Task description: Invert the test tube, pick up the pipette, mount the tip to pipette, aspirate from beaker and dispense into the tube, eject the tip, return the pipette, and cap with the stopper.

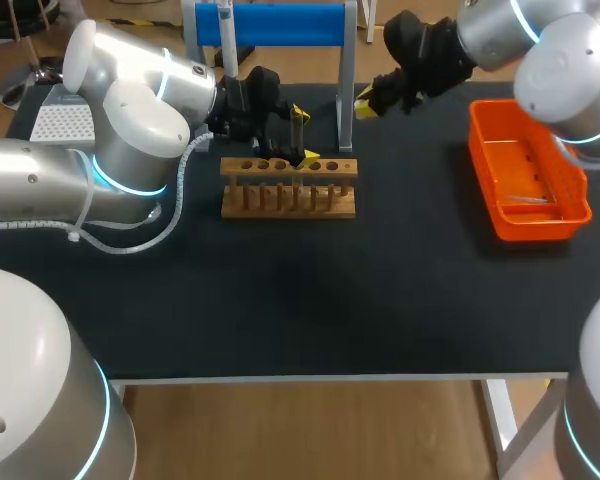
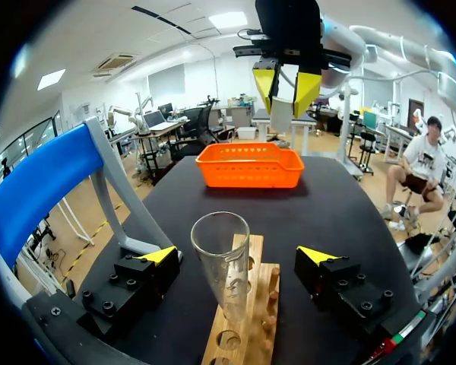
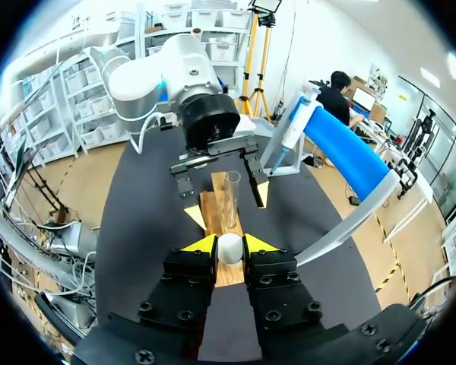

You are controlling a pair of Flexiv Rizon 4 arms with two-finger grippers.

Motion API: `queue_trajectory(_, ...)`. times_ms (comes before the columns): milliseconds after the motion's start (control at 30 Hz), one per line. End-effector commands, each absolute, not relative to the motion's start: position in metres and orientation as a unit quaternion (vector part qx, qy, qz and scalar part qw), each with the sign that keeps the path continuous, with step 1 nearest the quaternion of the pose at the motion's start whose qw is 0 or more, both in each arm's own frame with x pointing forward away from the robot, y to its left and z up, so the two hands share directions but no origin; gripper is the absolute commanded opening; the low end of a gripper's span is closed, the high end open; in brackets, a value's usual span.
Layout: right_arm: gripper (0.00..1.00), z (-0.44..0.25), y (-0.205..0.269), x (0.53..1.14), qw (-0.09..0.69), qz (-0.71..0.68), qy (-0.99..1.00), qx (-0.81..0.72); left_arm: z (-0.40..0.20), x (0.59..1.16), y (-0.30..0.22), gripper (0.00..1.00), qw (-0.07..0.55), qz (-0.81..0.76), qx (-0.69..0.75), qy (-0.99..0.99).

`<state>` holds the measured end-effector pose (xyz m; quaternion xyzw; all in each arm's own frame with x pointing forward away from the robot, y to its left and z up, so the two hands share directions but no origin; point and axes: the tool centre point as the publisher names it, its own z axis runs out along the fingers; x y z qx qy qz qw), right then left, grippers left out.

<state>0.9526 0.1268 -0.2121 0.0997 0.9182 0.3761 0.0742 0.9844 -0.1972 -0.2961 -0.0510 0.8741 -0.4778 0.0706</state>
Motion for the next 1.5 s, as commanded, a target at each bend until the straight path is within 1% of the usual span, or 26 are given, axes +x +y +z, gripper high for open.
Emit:
queue_trajectory(33, 0.00, -0.211, 0.126, 0.952, 0.073, 0.374, 0.919, 0.099, -0.296, 0.985, -0.198, 1.00, 0.070, -0.477, -0.051, 0.875)
queue_trajectory(333, 0.00, -0.211, 0.126, 0.952, 0.073, 0.374, 0.919, 0.099, -0.296, 0.985, -0.198, 1.00, 0.070, -0.477, -0.051, 0.875)
queue_trajectory(1500, 0.00, -0.203, 0.193, 0.969, 0.060, 0.378, 0.920, 0.078, -0.296, 0.985, -0.198, 1.00, 0.070, -0.477, -0.051, 0.875)
